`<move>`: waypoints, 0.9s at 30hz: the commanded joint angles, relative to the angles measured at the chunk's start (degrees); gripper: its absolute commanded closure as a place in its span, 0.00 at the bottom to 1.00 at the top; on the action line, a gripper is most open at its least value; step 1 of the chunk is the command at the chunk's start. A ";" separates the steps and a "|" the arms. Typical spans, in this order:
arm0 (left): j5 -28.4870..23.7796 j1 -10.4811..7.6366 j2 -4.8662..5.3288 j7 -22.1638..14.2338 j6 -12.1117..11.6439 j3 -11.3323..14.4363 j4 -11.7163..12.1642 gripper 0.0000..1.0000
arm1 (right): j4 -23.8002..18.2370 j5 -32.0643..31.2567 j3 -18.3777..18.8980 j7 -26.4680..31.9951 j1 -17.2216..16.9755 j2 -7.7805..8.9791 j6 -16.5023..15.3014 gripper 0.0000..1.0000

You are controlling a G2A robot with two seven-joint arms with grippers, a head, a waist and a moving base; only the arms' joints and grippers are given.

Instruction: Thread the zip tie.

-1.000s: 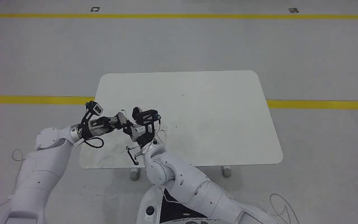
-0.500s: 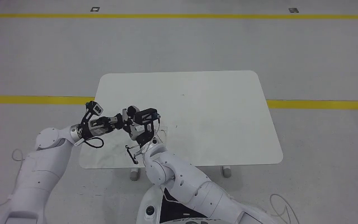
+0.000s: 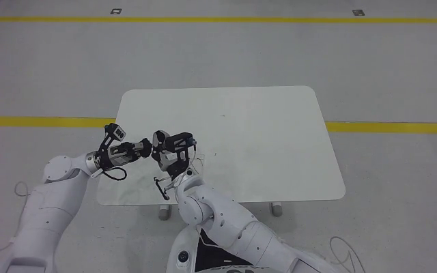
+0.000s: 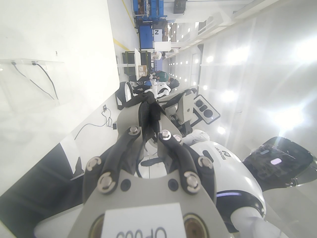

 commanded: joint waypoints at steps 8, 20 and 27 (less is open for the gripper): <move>0.00 0.00 0.00 0.00 0.00 0.00 0.00 1.00 | 0.80 0.26 -0.33 -0.10 0.11 -0.02 0.14 1.00; 0.00 0.00 0.00 0.00 0.00 0.00 0.00 1.00 | 1.72 1.06 -0.93 0.11 0.48 -0.14 0.17 1.00; 0.00 0.00 0.00 0.00 0.00 0.00 0.00 1.00 | 1.88 1.38 -1.13 0.08 0.61 -0.18 0.35 0.15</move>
